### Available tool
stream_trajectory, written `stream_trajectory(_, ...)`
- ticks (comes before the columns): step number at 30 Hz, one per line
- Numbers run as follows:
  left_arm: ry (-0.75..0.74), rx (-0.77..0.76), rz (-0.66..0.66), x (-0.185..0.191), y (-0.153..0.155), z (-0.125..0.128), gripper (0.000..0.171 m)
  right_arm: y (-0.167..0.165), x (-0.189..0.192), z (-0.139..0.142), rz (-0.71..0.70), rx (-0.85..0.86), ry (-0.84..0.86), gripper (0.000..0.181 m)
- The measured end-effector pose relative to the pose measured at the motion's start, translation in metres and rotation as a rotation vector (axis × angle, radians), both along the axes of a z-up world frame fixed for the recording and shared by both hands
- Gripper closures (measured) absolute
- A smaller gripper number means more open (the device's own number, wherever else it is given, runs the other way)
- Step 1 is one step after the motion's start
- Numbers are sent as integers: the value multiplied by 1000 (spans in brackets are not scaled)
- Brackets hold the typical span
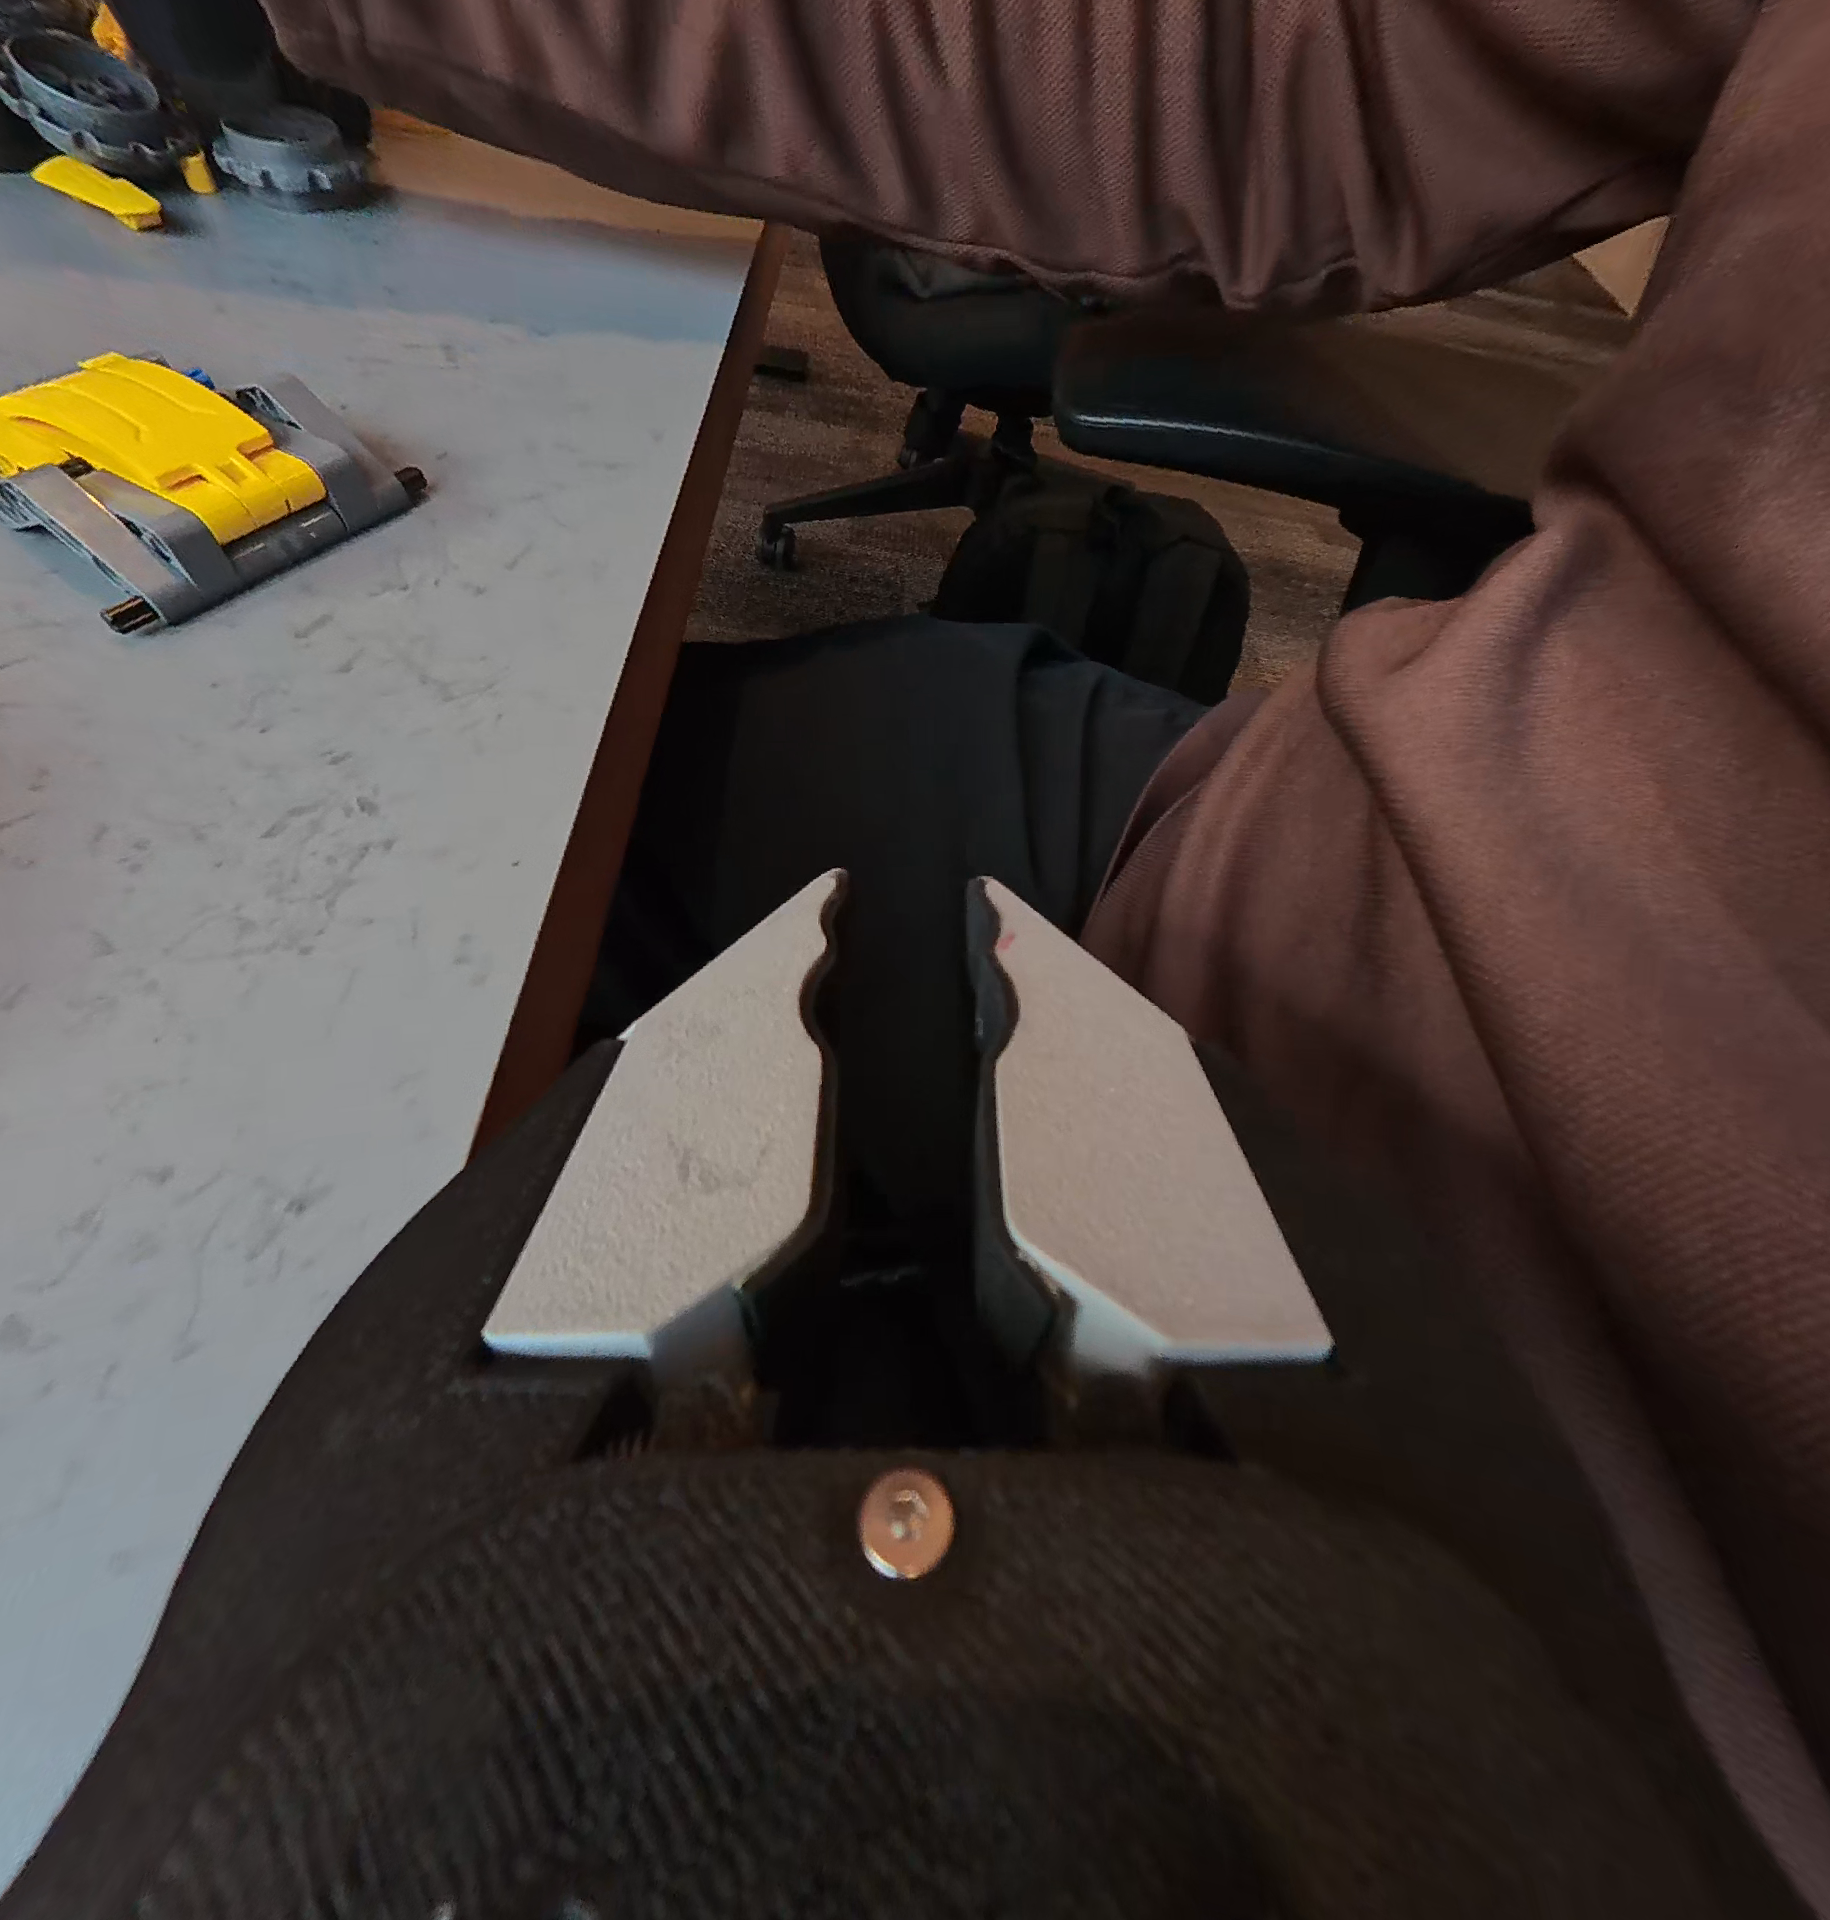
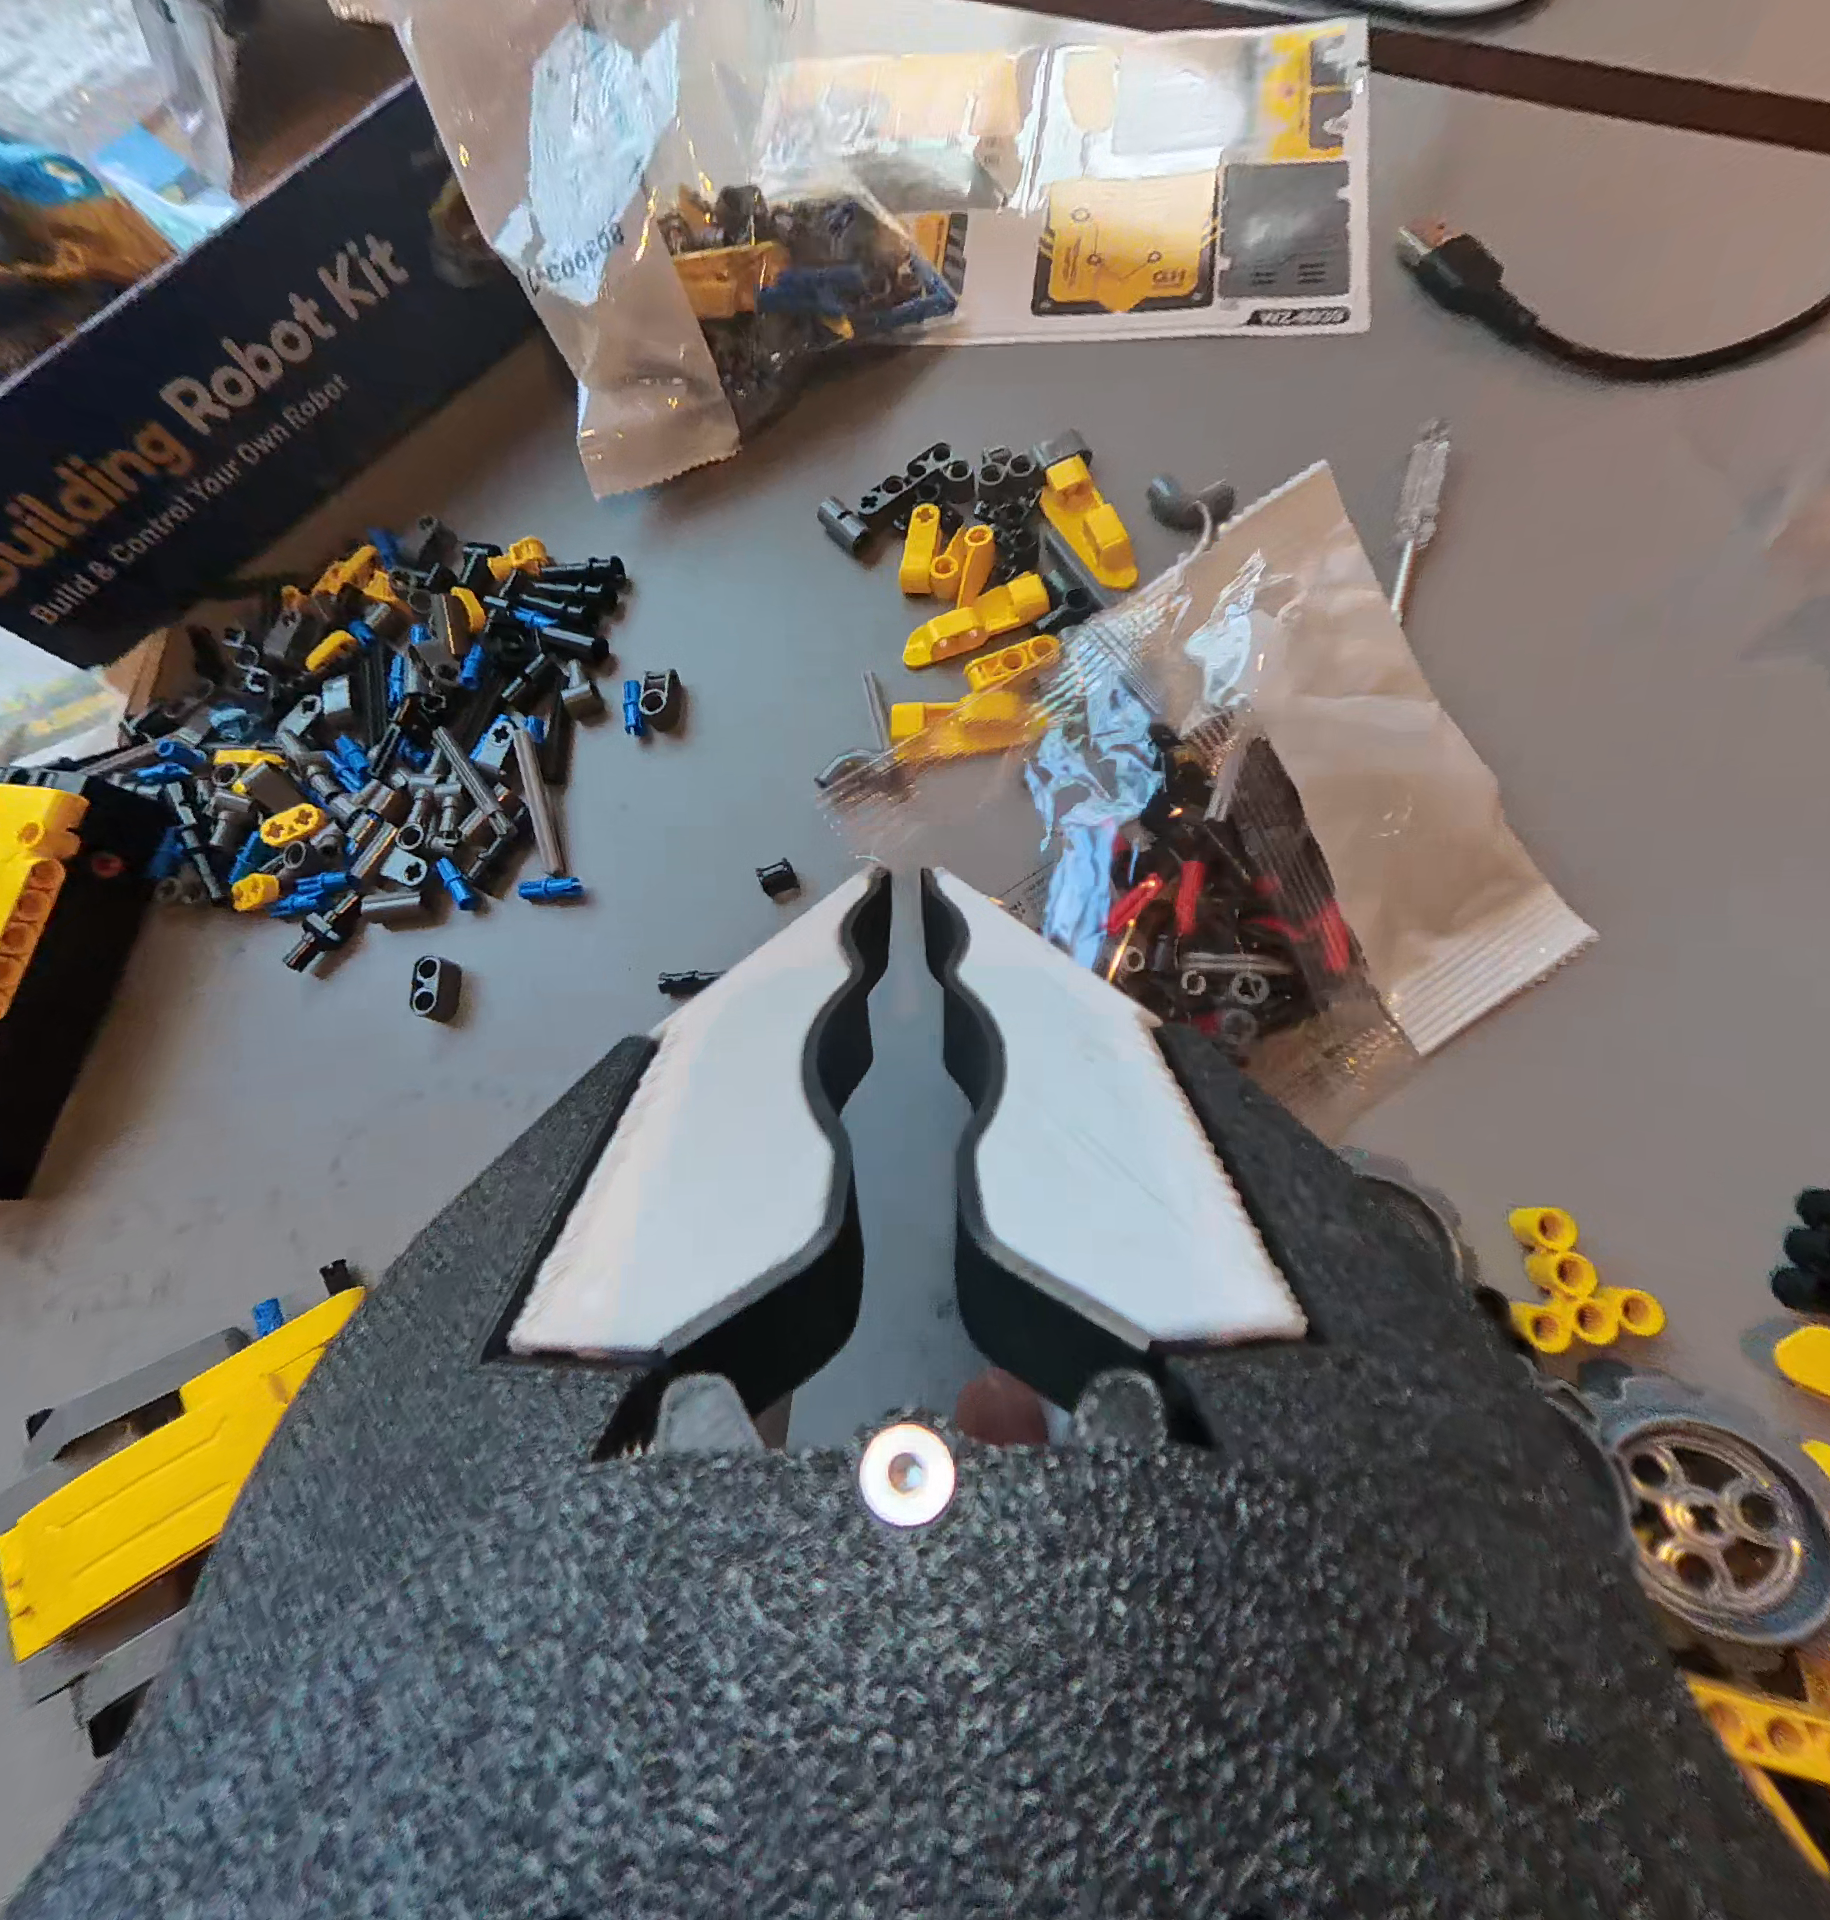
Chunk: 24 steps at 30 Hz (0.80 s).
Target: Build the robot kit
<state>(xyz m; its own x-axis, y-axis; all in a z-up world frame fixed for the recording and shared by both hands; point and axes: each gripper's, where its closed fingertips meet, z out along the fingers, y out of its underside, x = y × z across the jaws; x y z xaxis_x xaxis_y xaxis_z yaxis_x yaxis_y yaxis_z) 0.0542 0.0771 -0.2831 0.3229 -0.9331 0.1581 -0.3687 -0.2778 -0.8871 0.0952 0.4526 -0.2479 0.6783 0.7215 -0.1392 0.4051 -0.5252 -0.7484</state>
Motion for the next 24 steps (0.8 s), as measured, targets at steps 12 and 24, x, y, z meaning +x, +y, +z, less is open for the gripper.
stream_trajectory(12, -1, 6, 10, -2, -2, 1, 153, -22, -12, -14, 107, -64, -158, 172)
stream_trajectory(24, -3, 2, 11, -3, -3, 1, 153, -11, -19, -37, 56, -105, -274, 170)
